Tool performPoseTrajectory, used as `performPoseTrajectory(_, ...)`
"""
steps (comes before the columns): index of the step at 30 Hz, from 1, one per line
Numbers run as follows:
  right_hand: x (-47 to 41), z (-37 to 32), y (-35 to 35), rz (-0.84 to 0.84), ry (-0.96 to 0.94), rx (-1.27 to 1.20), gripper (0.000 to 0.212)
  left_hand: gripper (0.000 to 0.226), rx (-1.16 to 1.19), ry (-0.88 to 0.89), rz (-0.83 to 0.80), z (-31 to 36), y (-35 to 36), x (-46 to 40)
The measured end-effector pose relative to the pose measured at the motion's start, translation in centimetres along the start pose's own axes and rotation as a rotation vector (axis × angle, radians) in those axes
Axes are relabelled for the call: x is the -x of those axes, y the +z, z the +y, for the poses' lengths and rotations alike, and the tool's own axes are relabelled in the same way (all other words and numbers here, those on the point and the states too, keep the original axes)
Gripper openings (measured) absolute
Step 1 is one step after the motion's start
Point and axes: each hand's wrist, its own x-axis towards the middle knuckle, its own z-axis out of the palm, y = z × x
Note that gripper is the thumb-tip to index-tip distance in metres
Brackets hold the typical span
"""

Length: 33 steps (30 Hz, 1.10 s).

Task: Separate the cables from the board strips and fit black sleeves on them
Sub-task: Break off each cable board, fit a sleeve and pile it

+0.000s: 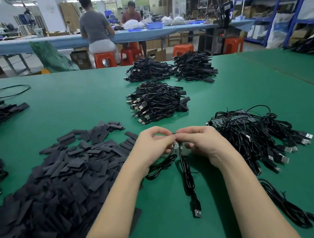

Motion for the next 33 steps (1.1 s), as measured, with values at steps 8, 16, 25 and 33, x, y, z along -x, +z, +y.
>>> performPoseTrajectory(8,0.2,-0.3,0.1,-0.243,0.116,-0.391,0.025,0.006,0.351,-0.13,-0.214,0.8,-1.6,1.0)
performPoseTrajectory(16,0.2,-0.4,-0.1,-0.275,0.127,-0.491,0.014,0.014,0.47,-0.181,-0.308,1.4,-1.3,1.2)
performPoseTrajectory(25,0.8,-0.3,-0.3,-0.301,0.247,-0.694,0.02,0.025,0.736,-0.259,-0.394,1.2,-0.4,1.6)
performPoseTrajectory(33,0.9,-0.8,-1.5,-0.246,0.155,-0.588,0.009,0.007,0.124,-0.032,-0.002,0.1,0.8,0.9)
